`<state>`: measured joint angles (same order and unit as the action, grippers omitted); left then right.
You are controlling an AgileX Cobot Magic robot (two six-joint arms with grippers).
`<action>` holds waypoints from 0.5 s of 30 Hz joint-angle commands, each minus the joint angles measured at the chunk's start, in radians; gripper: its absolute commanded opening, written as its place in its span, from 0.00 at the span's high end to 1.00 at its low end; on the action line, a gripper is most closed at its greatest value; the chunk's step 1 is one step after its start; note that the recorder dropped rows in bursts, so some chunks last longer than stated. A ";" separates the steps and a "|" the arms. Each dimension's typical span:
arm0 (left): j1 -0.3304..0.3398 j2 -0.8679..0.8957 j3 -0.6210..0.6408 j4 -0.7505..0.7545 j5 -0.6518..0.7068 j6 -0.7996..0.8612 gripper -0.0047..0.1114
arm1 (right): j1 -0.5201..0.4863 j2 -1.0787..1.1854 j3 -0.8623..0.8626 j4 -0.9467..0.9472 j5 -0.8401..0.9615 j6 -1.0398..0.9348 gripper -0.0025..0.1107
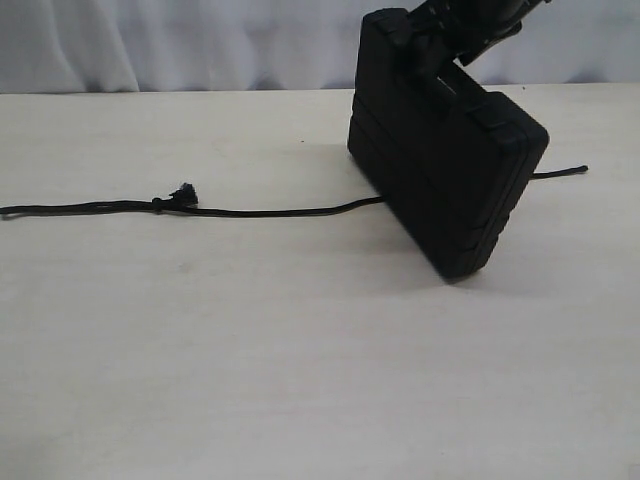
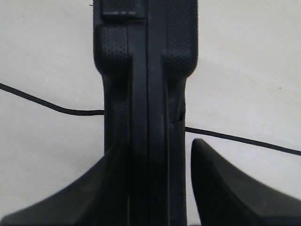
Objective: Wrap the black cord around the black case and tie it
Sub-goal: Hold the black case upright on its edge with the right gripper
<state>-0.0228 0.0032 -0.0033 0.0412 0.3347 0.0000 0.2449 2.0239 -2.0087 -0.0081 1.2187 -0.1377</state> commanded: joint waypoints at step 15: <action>0.004 -0.003 0.003 -0.001 -0.011 0.000 0.96 | -0.003 0.004 -0.001 -0.018 0.002 -0.004 0.78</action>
<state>-0.0228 0.0032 -0.0033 0.0412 0.3347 0.0000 0.2449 2.0299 -2.0087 -0.0119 1.2187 -0.1377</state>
